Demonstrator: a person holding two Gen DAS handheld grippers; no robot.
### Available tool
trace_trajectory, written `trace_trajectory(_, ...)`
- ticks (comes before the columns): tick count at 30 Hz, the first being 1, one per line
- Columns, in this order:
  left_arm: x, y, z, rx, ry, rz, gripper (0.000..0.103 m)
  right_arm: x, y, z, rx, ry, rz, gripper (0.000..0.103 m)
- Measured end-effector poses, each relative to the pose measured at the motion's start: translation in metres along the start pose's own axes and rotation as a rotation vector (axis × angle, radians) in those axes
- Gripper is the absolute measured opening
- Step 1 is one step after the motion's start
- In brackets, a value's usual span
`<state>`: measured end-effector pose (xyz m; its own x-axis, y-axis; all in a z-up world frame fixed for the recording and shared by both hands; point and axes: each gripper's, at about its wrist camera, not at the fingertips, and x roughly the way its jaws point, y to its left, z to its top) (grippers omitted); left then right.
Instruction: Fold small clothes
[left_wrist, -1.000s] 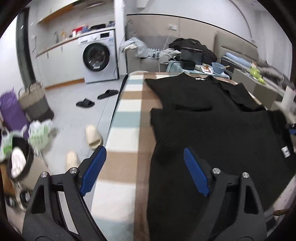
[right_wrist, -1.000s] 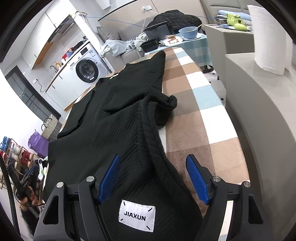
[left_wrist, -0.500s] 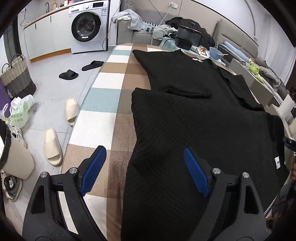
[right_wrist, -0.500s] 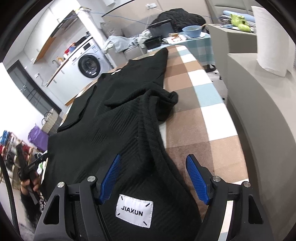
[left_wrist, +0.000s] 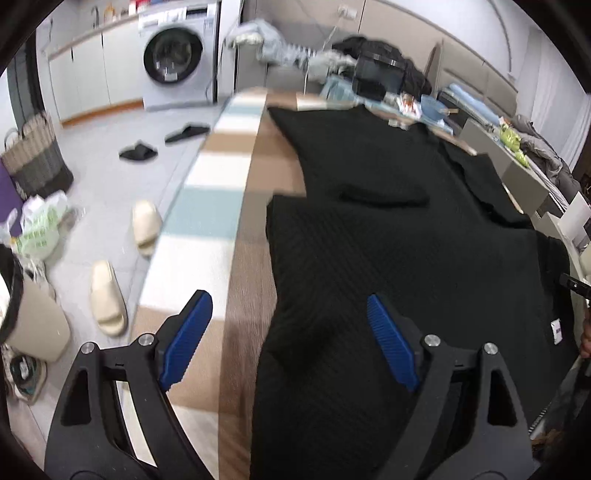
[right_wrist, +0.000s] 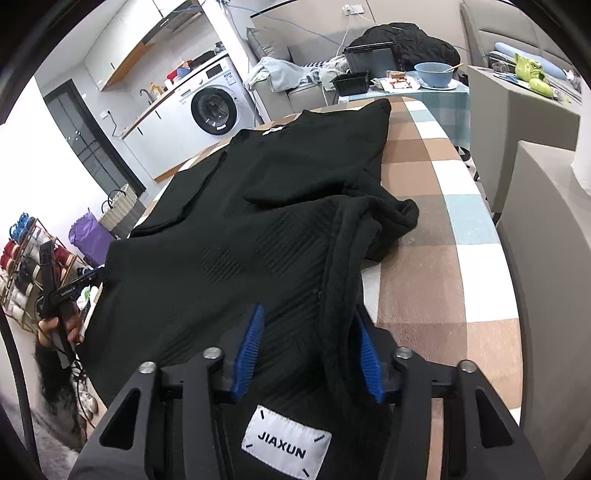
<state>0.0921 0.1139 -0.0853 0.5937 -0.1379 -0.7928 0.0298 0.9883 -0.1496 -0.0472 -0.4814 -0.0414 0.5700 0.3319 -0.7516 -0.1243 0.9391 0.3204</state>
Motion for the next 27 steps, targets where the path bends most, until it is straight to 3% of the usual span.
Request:
trace_trajectory(7,0.018,0.003,0.0,-0.023,0.047,-0.024,0.084,0.004,-0.001,0.003,0.002,-0.018,0.006,0.038)
trace_trajectory(9,0.025,-0.002,0.004,-0.015,0.055,-0.036,0.078,0.005,-0.003,0.003,0.013,-0.02,0.005,0.035)
trace_trajectory(11,0.027,-0.005,0.005,-0.002,0.045,-0.036,0.049,0.005,-0.003,0.003,0.017,-0.025,0.004,0.029)
trace_trajectory(12,0.028,-0.007,0.006,0.001,0.037,-0.033,0.038,0.005,-0.003,0.002,0.019,-0.033,-0.003,0.022)
trace_trajectory(13,0.027,-0.009,0.006,0.0,0.028,-0.038,0.02,0.005,-0.003,0.002,0.02,-0.04,-0.01,0.014)
trace_trajectory(16,0.012,-0.011,0.006,0.006,-0.059,-0.063,0.005,0.0,-0.004,0.003,0.031,-0.075,0.019,0.006)
trace_trajectory(23,-0.037,-0.004,0.008,-0.034,-0.216,-0.167,0.004,-0.044,-0.014,0.012,0.128,-0.313,0.17,0.004)
trace_trajectory(27,-0.043,0.006,0.014,-0.068,-0.246,-0.185,0.004,-0.054,-0.032,0.017,0.232,-0.385,0.202,0.004)
